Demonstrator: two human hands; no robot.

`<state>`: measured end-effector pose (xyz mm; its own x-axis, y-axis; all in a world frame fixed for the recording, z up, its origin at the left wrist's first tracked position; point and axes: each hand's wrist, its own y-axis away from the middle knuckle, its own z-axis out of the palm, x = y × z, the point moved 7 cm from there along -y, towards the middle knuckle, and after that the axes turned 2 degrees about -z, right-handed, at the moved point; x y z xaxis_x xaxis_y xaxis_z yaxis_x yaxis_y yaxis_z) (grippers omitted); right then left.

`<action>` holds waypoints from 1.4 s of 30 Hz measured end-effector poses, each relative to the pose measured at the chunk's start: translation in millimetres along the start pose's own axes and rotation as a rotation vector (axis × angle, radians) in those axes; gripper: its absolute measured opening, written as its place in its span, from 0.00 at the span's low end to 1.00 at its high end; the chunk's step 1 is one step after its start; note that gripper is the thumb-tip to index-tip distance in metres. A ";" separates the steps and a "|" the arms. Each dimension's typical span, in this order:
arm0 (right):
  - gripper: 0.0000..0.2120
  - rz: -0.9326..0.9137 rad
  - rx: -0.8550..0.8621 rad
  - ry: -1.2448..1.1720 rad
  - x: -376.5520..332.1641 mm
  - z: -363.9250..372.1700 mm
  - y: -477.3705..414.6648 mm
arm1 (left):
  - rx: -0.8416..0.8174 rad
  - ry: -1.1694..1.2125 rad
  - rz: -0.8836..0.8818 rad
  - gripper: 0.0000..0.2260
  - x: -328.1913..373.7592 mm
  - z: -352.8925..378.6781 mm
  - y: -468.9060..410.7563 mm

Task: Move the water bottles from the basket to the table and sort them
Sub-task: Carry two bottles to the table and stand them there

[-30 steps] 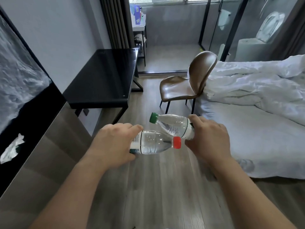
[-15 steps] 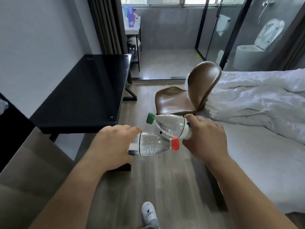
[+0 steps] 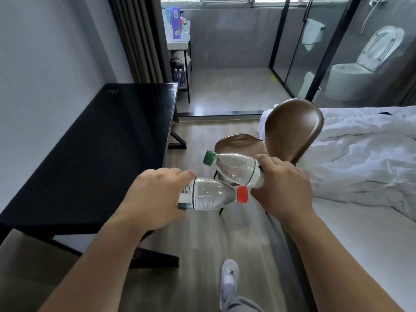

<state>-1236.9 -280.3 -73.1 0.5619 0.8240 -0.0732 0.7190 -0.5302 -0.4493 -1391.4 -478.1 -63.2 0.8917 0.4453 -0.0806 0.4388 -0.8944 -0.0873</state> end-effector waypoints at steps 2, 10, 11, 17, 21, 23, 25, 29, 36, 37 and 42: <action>0.25 -0.008 -0.012 -0.003 0.1 20.2 -28.0 | -0.003 0.008 -0.003 0.29 -15.2 8.5 -26.4; 0.25 -0.046 -0.047 -0.048 3.9 110.0 -167.8 | -0.043 0.008 -0.071 0.31 -84.6 39.9 -156.8; 0.25 -0.051 -0.060 -0.047 4.8 120.3 -187.2 | -0.055 0.009 -0.079 0.31 -93.5 42.1 -174.6; 0.26 -0.110 -0.109 -0.051 6.3 171.8 -300.7 | -0.043 0.036 -0.127 0.29 -136.6 49.5 -269.8; 0.27 -0.132 -0.129 -0.060 1.7 201.1 -361.7 | -0.049 0.053 -0.156 0.30 -166.1 60.1 -316.0; 0.27 -0.132 -0.139 -0.085 -3.2 217.4 -390.1 | -0.056 0.055 -0.178 0.30 -185.3 68.4 -337.8; 0.25 -0.134 -0.152 -0.107 -9.6 235.8 -417.0 | -0.060 0.059 -0.200 0.30 -205.1 76.4 -359.1; 0.26 -0.178 -0.152 -0.109 -27.6 273.2 -472.1 | -0.052 0.059 -0.230 0.31 -248.9 94.9 -404.4; 0.28 -0.243 -0.218 -0.090 -78.0 335.0 -572.9 | -0.041 0.097 -0.286 0.28 -344.1 123.5 -475.0; 0.28 -0.256 -0.219 -0.089 -86.3 341.0 -586.3 | -0.040 0.102 -0.304 0.29 -358.4 125.7 -481.6; 0.29 -0.307 -0.235 -0.091 -127.5 366.8 -642.8 | -0.038 0.111 -0.375 0.28 -412.6 128.9 -500.3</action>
<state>-1920.8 28.7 -101.5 0.2749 0.9601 -0.0505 0.9281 -0.2787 -0.2470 -1993.2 -208.9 -114.3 0.6745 0.7360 0.0580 0.7383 -0.6724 -0.0531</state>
